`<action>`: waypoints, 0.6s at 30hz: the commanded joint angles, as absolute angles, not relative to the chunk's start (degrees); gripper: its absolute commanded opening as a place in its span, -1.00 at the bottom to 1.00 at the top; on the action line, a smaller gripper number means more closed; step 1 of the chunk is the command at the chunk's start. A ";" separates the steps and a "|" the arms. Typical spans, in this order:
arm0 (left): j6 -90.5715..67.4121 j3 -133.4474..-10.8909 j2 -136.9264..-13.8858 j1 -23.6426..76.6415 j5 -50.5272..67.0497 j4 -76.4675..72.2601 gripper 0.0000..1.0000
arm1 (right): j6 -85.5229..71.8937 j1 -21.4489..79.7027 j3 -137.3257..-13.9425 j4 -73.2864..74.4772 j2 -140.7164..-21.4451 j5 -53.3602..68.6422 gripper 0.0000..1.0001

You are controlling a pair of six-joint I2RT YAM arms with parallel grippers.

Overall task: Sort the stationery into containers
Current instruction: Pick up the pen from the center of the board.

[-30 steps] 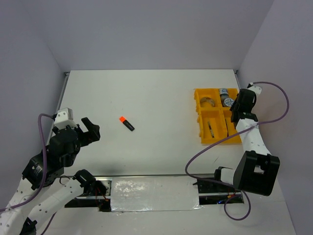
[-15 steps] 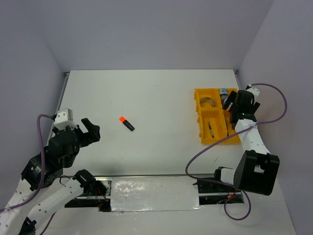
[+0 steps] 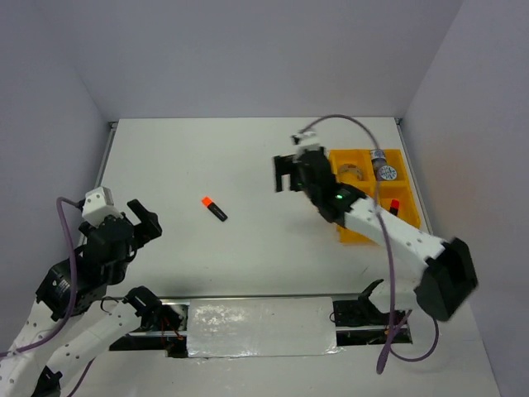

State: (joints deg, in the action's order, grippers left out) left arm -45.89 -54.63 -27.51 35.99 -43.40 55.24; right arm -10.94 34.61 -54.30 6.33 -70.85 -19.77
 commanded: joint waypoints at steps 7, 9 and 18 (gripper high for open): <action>-49.13 -55.72 -21.01 34.80 -47.20 55.37 0.99 | -6.15 53.70 -94.54 17.57 -118.42 -15.31 0.99; -49.13 -55.72 -20.48 34.80 -47.20 55.37 0.99 | -6.06 53.70 -104.35 22.82 -123.99 -15.29 0.97; -47.02 -55.46 -22.50 34.80 -45.44 53.96 0.99 | -5.71 53.96 -120.14 30.93 -140.43 -10.29 0.56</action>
